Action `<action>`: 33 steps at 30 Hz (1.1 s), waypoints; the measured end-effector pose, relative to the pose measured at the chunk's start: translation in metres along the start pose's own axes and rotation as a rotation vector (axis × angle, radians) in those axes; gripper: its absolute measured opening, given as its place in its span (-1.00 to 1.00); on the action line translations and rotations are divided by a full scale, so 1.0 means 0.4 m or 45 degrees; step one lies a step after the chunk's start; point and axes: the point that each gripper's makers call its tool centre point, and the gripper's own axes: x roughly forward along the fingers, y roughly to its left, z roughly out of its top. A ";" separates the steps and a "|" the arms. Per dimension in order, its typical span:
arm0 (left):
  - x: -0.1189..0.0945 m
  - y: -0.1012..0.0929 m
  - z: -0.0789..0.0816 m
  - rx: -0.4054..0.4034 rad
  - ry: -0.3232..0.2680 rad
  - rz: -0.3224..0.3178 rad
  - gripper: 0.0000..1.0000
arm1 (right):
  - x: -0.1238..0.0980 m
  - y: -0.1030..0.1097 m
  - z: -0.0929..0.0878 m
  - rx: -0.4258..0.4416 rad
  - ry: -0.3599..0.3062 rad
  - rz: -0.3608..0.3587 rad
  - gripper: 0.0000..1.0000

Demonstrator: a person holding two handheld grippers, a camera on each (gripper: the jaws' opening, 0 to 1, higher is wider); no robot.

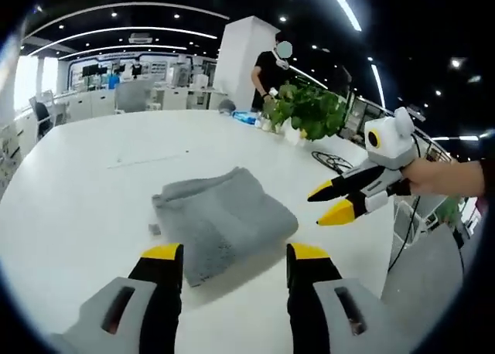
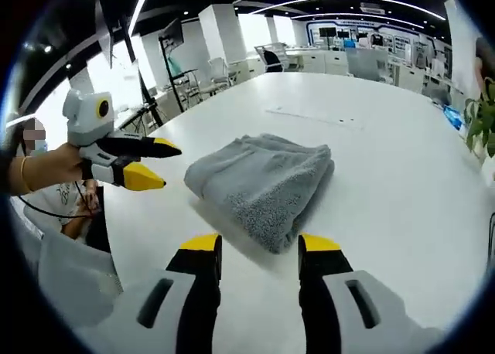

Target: Fold the towel on the table until its edges align and the towel forms a compact rectangular stack.

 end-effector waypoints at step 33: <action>-0.262 -0.093 -0.055 -0.065 -0.161 0.165 0.92 | -0.188 0.092 -0.151 0.110 -0.101 -0.106 0.69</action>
